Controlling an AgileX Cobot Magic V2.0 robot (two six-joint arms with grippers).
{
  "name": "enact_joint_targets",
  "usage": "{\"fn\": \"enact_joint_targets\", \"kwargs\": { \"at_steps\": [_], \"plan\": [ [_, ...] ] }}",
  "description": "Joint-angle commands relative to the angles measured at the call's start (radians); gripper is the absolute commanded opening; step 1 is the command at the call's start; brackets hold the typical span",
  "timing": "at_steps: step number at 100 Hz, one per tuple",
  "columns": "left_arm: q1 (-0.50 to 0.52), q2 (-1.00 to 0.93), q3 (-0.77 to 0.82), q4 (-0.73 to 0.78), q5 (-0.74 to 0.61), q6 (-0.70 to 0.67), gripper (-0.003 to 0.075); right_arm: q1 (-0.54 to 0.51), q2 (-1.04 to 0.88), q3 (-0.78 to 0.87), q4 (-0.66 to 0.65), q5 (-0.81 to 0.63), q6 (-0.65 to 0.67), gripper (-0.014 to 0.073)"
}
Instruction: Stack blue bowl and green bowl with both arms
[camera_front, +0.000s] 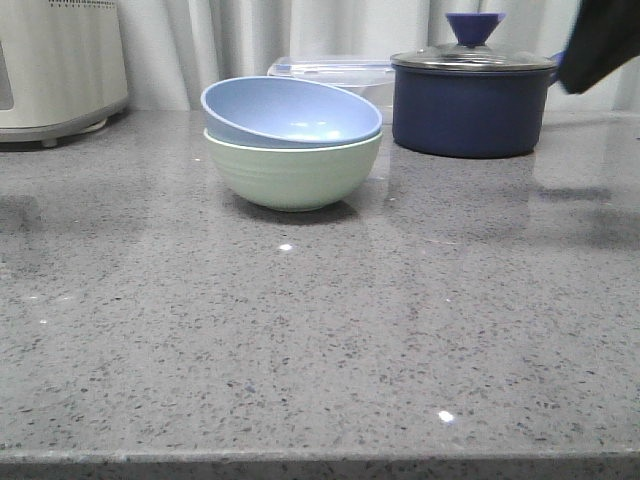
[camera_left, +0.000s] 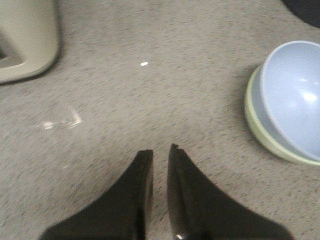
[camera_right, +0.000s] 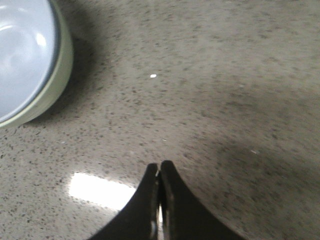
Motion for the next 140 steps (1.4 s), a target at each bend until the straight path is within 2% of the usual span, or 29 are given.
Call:
{"fn": "enact_joint_targets", "kwargs": {
  "at_steps": [1,25,63,81,113,140],
  "plan": [
    [0.043,-0.110,0.053,-0.009,-0.091,-0.013,-0.0012,-0.028,-0.093,0.022,-0.004,-0.080,-0.006,-0.0050],
    [0.116,-0.345,0.283,0.033,-0.188,-0.013,-0.0020,-0.034,-0.270,0.151,-0.053,-0.150,-0.007,-0.0050],
    [0.122,-0.697,0.594,0.068,-0.389,-0.011,-0.0020,-0.034,-0.591,0.440,-0.086,-0.350,-0.010,-0.0050],
    [0.122,-0.834,0.681,0.068,-0.437,-0.002,-0.0020,-0.034,-0.769,0.570,-0.086,-0.420,-0.011,-0.0050],
    [0.122,-1.017,0.784,0.069,-0.444,0.026,-0.0020,-0.034,-1.059,0.696,-0.086,-0.432,-0.011,-0.0050],
    [0.122,-1.040,0.789,0.069,-0.446,0.026,-0.0020,-0.034,-1.109,0.699,-0.086,-0.426,-0.011,-0.0050]
  ]
}}
